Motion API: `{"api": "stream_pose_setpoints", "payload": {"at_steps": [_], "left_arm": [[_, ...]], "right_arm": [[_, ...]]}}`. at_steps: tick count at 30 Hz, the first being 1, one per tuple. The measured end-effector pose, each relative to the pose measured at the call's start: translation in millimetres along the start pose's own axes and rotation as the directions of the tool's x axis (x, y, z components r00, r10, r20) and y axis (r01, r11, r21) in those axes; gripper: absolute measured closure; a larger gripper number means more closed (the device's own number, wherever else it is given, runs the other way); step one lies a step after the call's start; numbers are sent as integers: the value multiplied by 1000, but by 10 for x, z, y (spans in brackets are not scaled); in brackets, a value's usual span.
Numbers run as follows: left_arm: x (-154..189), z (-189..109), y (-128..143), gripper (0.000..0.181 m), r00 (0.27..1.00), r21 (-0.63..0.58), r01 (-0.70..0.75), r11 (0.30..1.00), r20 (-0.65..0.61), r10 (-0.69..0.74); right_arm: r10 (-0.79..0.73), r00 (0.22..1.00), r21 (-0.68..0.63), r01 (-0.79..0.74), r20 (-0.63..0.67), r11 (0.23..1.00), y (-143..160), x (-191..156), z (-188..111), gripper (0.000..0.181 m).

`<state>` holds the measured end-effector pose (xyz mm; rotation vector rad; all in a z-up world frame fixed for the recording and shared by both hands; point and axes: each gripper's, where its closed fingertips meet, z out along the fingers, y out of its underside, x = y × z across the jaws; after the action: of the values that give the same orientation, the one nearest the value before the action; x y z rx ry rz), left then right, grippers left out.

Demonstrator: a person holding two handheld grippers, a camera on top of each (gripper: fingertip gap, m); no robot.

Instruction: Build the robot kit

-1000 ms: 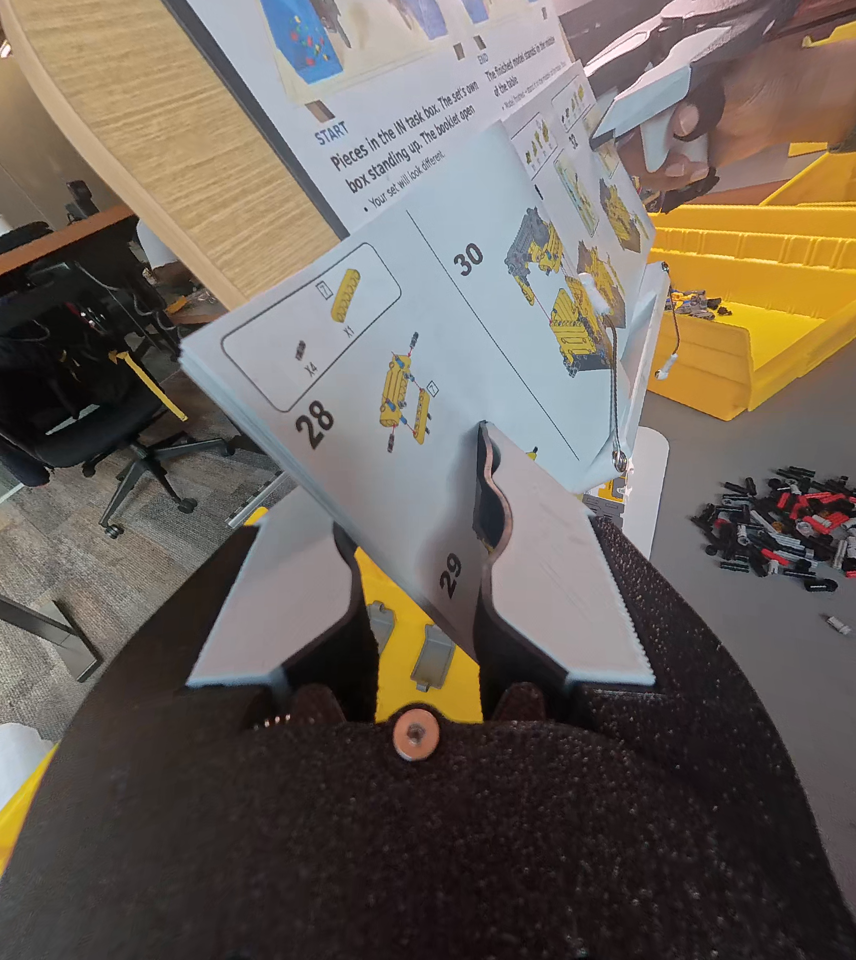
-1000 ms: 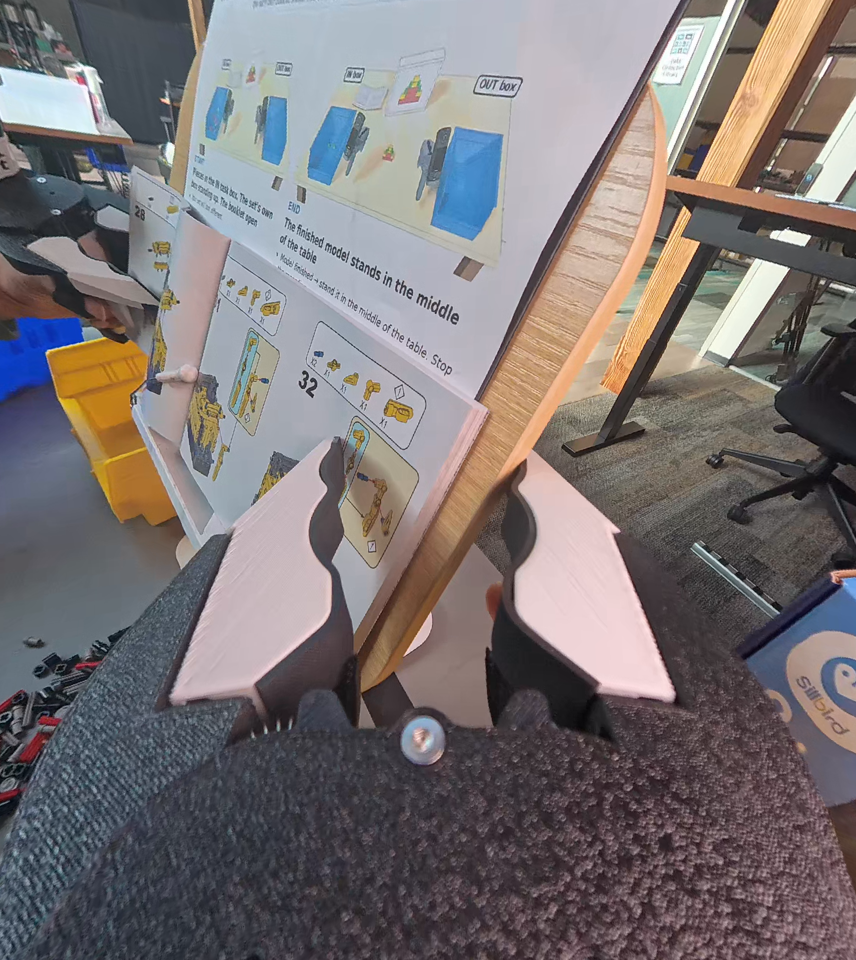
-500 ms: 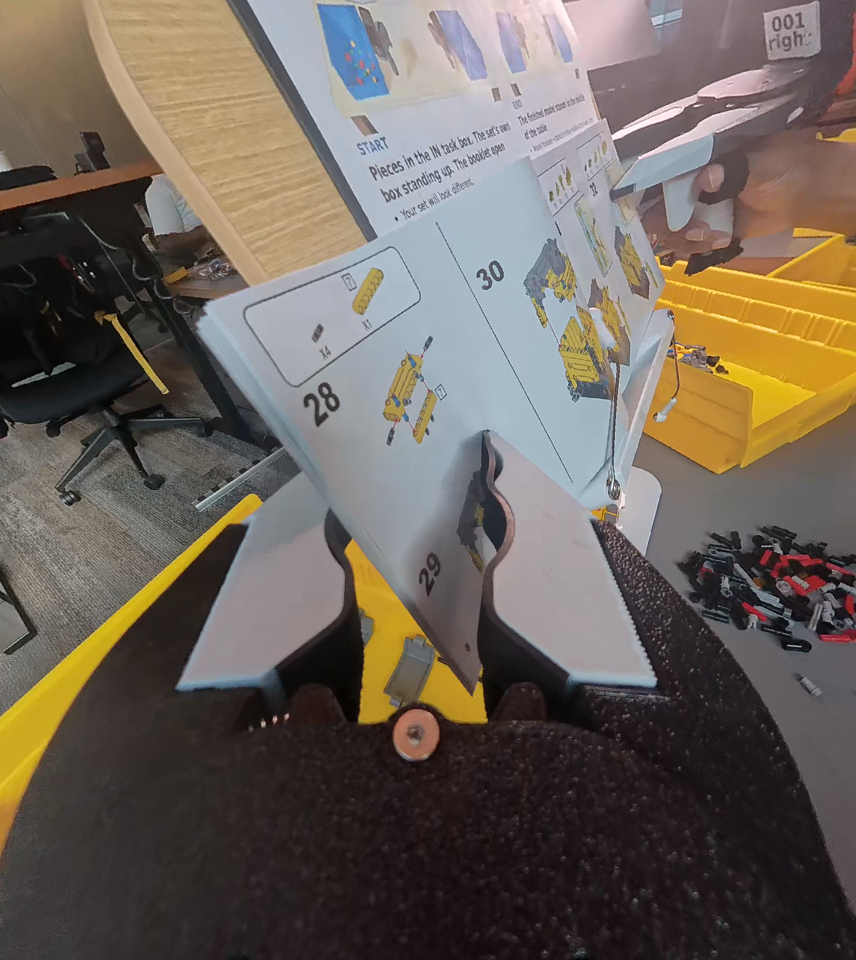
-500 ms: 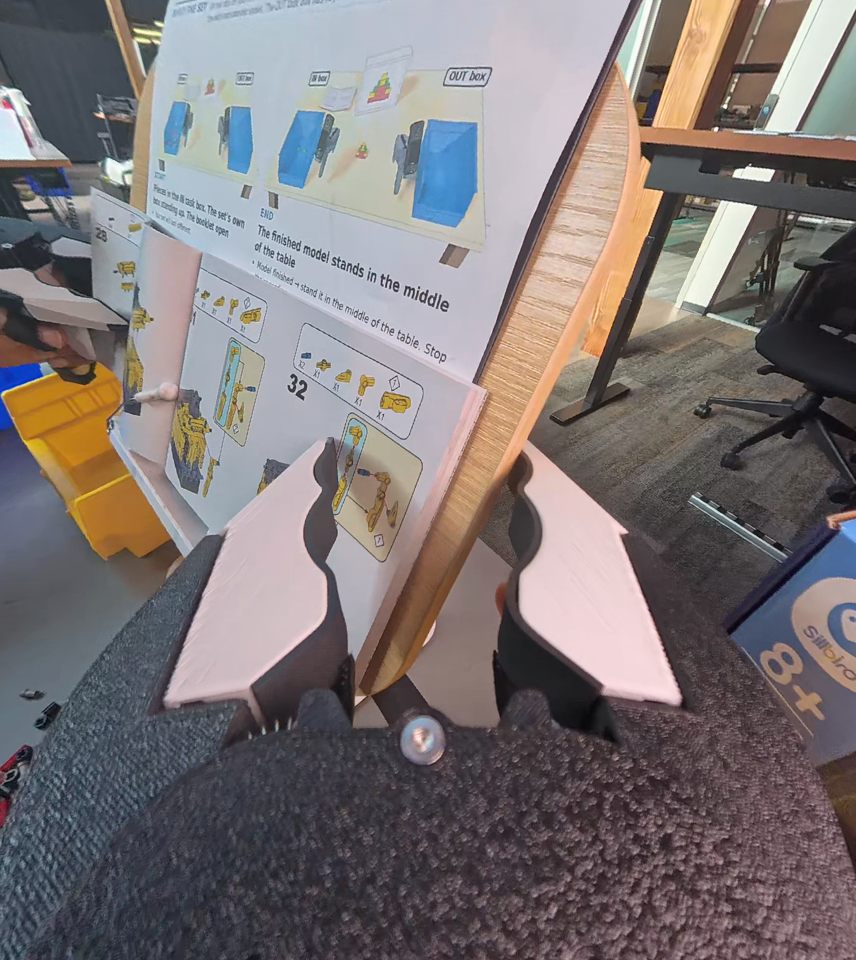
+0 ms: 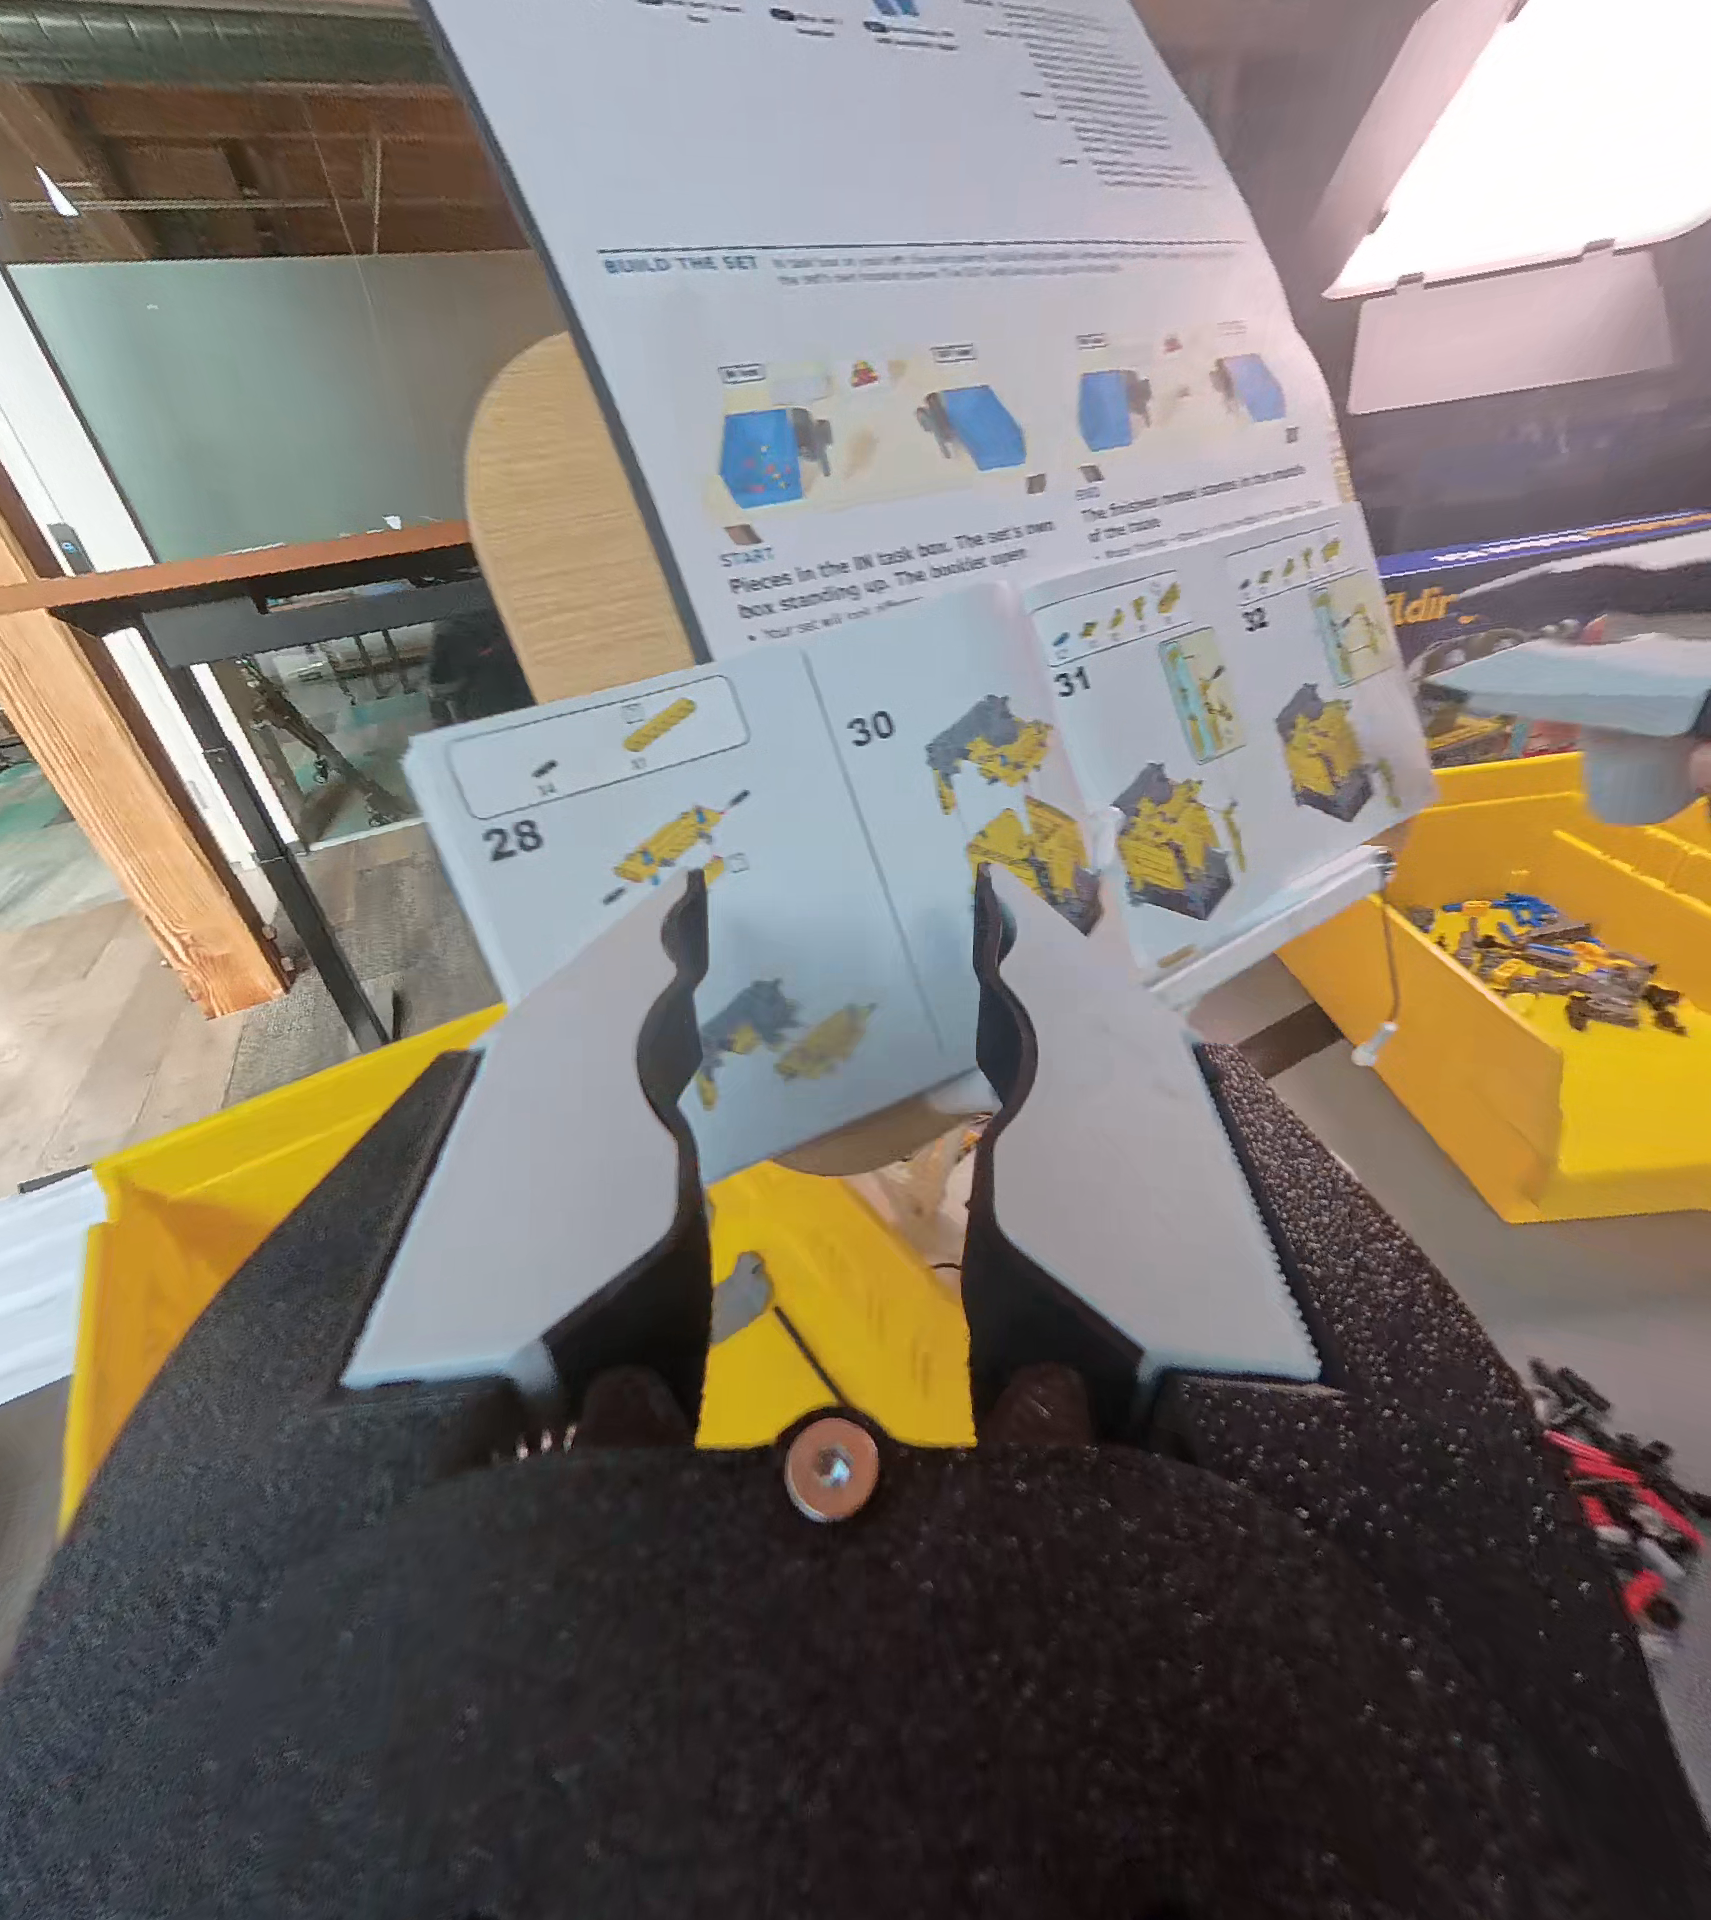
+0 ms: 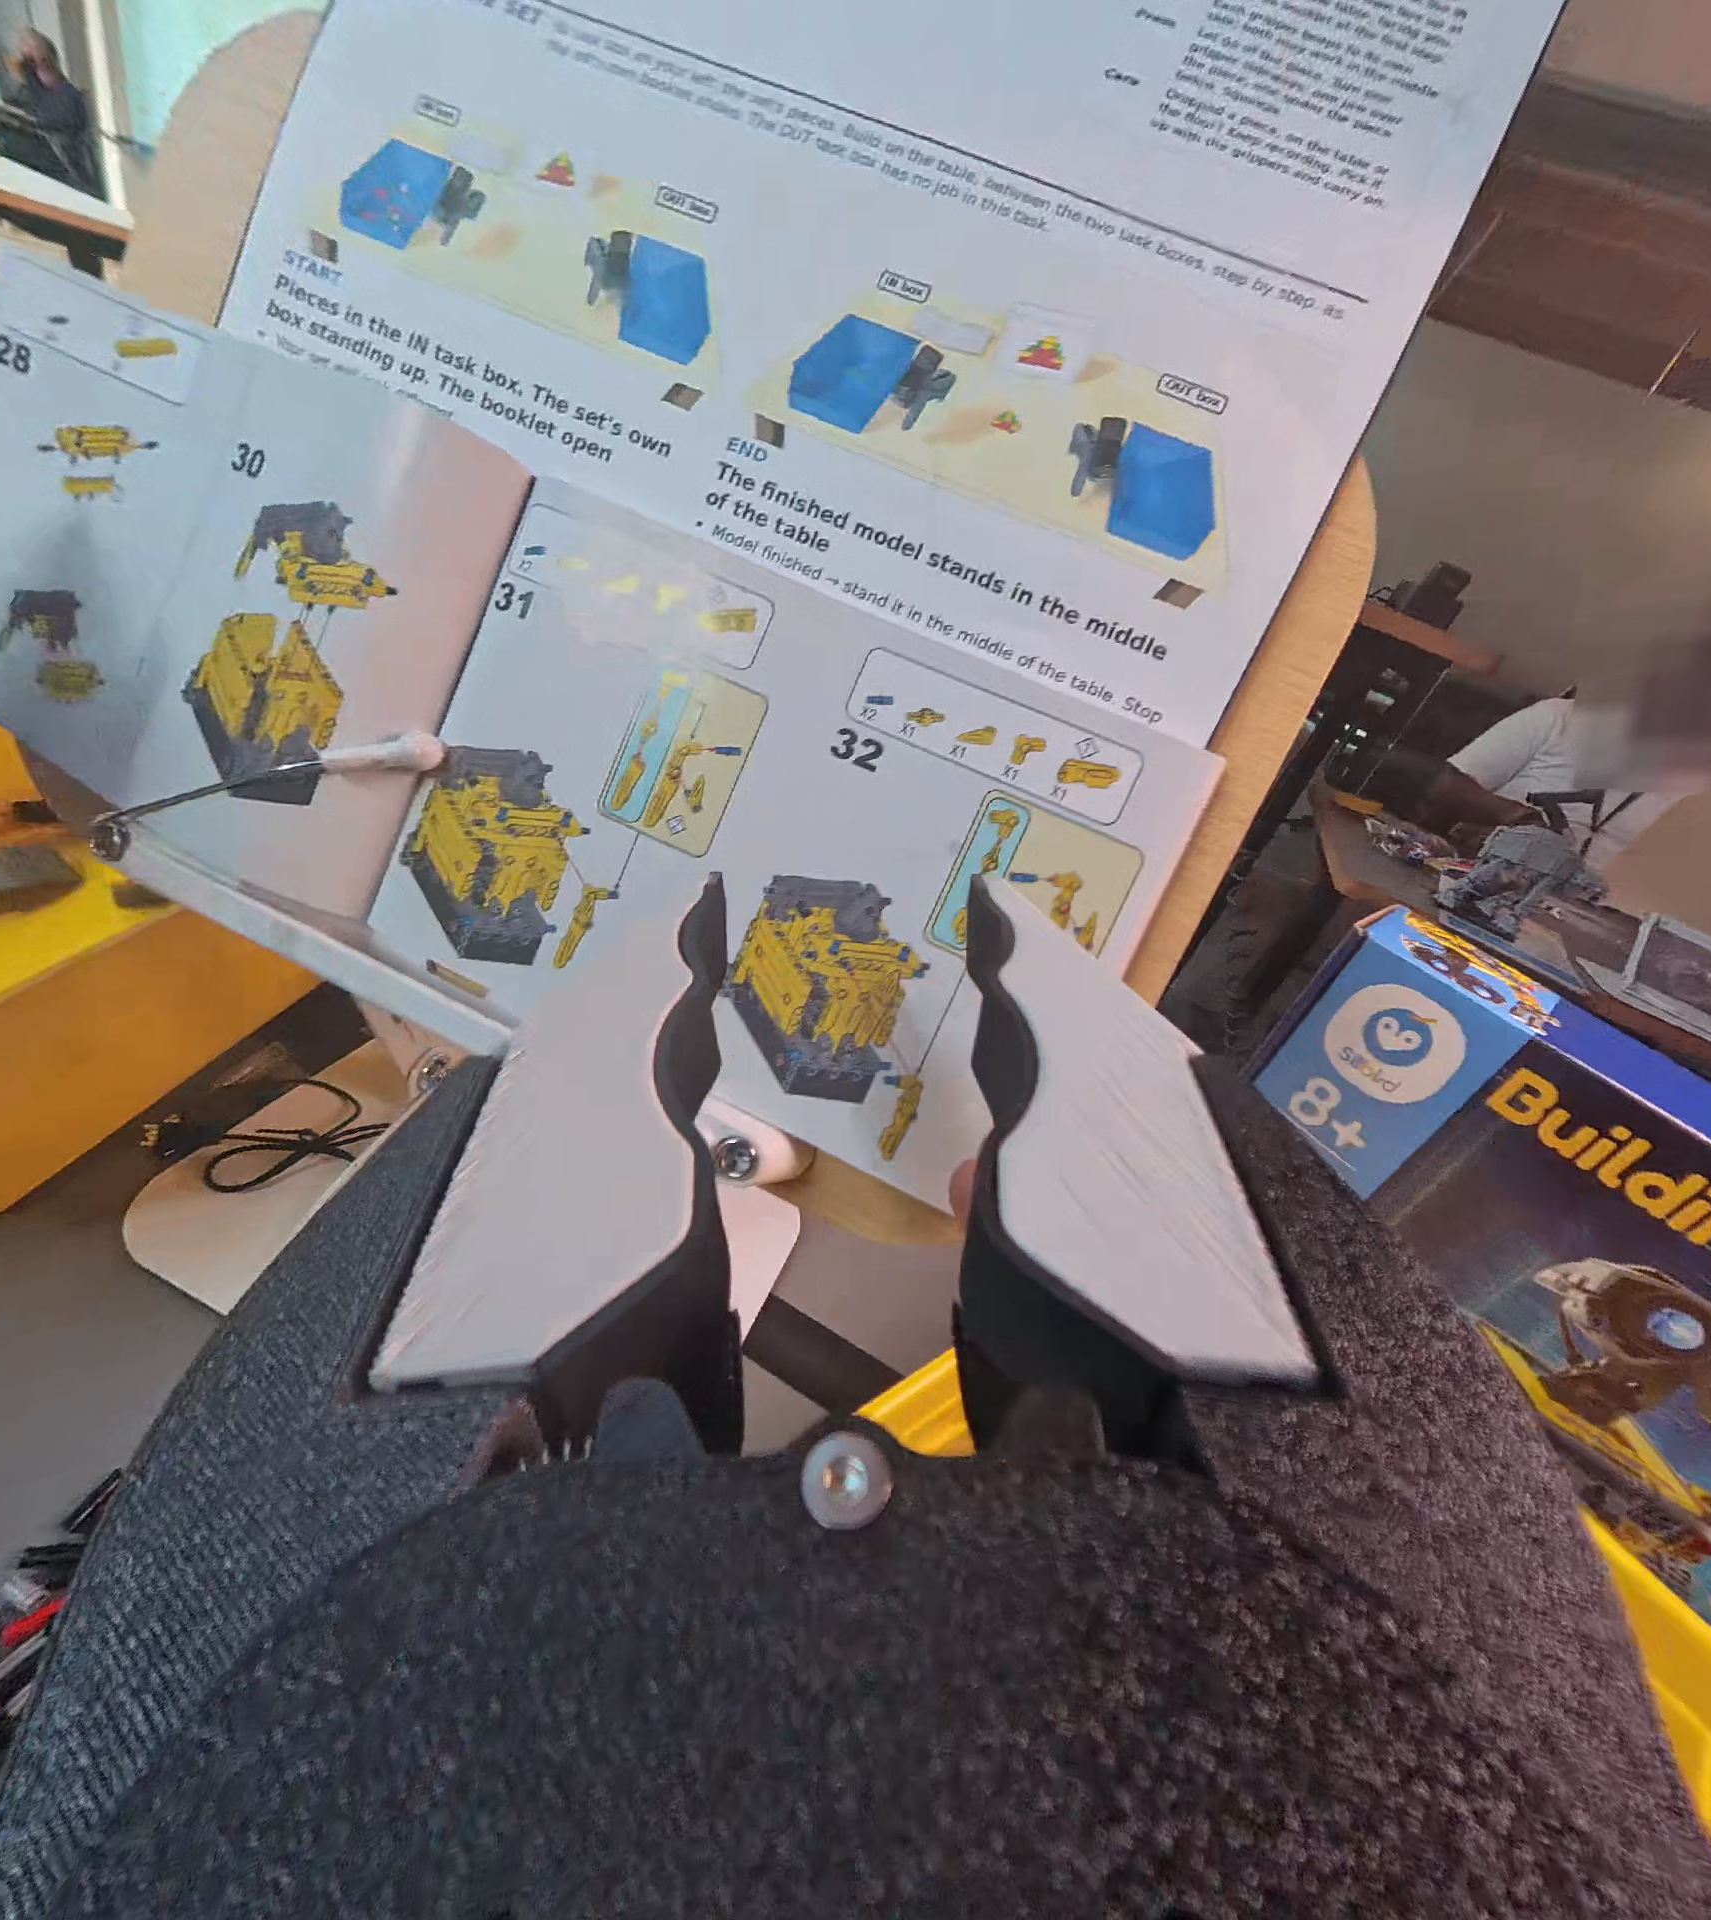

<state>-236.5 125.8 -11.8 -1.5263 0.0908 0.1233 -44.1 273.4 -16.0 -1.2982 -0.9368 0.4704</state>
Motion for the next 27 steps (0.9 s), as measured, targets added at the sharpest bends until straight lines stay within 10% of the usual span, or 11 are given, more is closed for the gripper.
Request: {"api": "stream_pose_setpoints", "payload": {"at_steps": [4,12,27], "left_arm": [[366,-154,143,140,998,-13,63,998,19,-63],[231,-179,389,139,987,-62,152,986,55,-148],[516,-10,588,141,1000,-96,12,995,9,-11]], "right_arm": [[6,996,-40,-9,-85,999,291,-135,41,170],[16,993,-60,-24,-119,998,552,-141,225,181],[110,976,0,-112,-186,994,539,297,95,153]]}}
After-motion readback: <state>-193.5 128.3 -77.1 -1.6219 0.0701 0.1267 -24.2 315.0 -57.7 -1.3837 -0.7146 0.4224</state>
